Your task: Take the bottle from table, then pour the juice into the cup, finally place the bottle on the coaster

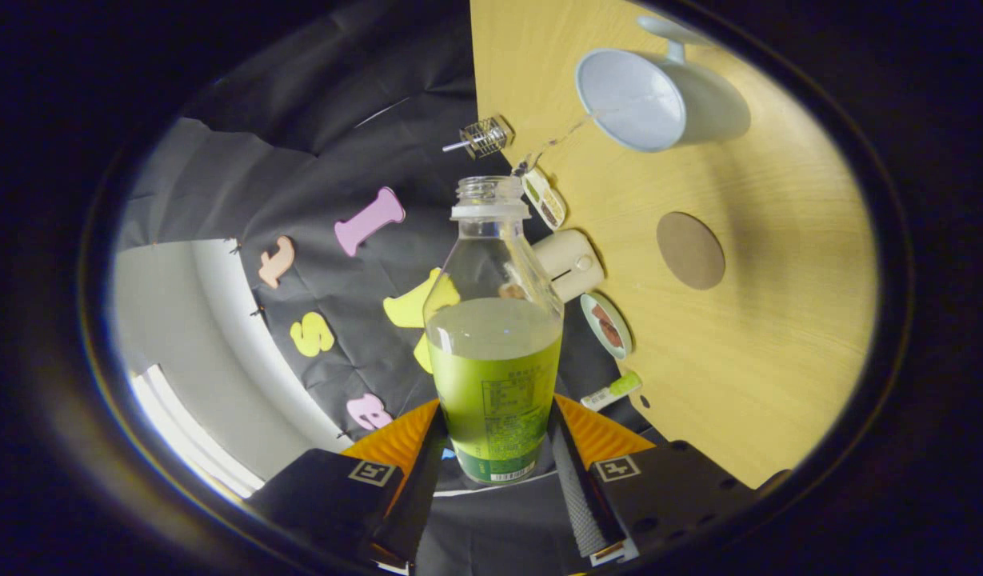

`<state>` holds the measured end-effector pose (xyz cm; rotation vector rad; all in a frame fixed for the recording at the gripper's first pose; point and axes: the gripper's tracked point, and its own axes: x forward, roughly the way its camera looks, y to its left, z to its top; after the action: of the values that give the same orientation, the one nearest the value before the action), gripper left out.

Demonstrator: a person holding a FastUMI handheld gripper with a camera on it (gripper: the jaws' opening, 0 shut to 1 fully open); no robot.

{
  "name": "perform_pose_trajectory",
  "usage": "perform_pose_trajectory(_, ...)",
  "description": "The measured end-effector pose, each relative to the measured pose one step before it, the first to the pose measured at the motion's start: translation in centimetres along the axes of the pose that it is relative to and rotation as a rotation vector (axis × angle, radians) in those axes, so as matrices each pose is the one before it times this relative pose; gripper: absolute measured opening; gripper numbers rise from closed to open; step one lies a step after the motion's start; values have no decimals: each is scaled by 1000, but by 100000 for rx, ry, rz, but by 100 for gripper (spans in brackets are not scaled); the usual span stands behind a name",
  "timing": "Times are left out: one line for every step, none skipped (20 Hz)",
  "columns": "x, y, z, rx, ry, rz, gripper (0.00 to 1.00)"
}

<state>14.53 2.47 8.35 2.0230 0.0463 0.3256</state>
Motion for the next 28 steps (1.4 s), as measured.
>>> perform_pose_trajectory(-128, -44, -178, 297, 44, 24, 75)
perform_pose_trajectory(95, 152, -70, 821, 276, 536, 75)
perform_pose_trajectory(35, 527, 27, 1031, -7, 971, 75)
perform_pose_trajectory(27, 395, -84, 1060, 297, 1106, 75)
perform_pose_trajectory(64, 369, -72, 814, 22, 799, 75)
perform_pose_trajectory(324, 204, -109, 785, 34, 447, 75)
perform_pose_trajectory(-47, 254, -102, 1086, 3, 376, 75)
perform_pose_trajectory(45, 146, -37, 1087, 70, 427, 75)
perform_pose_trajectory(214, 171, 84, 1016, 23, 640, 75)
perform_pose_trajectory(66, 288, -72, 561, 63, 729, 75)
perform_pose_trajectory(-39, 259, -72, 353, -111, 523, 75)
perform_pose_trajectory(-21, 278, -101, 157, 7, 470, 75)
perform_pose_trajectory(49, 230, 36, 355, -118, 496, 75)
perform_pose_trajectory(-31, 293, 108, 627, -253, 495, 75)
perform_pose_trajectory(12, 214, 72, 795, -208, 277, 75)
perform_pose_trajectory(98, 205, 119, 770, -286, 471, 75)
perform_pose_trajectory(193, 198, 109, 783, -355, 430, 75)
perform_pose_trajectory(-41, 410, 114, 867, -249, 814, 75)
perform_pose_trajectory(144, 284, 45, 774, -282, 852, 75)
perform_pose_trajectory(-97, 252, 47, 904, -372, 543, 75)
perform_pose_trajectory(93, 151, 75, 1211, -254, 422, 75)
perform_pose_trajectory(-94, 270, 122, 1829, -229, 374, 75)
perform_pose_trajectory(-1, 132, -15, 1352, -24, 431, 75)
perform_pose_trajectory(6, 125, 30, 1087, -167, 329, 75)
perform_pose_trajectory(33, 62, -42, 632, 137, 231, 75)
perform_pose_trajectory(68, 109, -37, 352, 241, 188, 75)
perform_pose_trajectory(72, 71, -36, 343, 342, 275, 75)
perform_pose_trajectory(-35, 133, 11, 1158, 79, 467, 75)
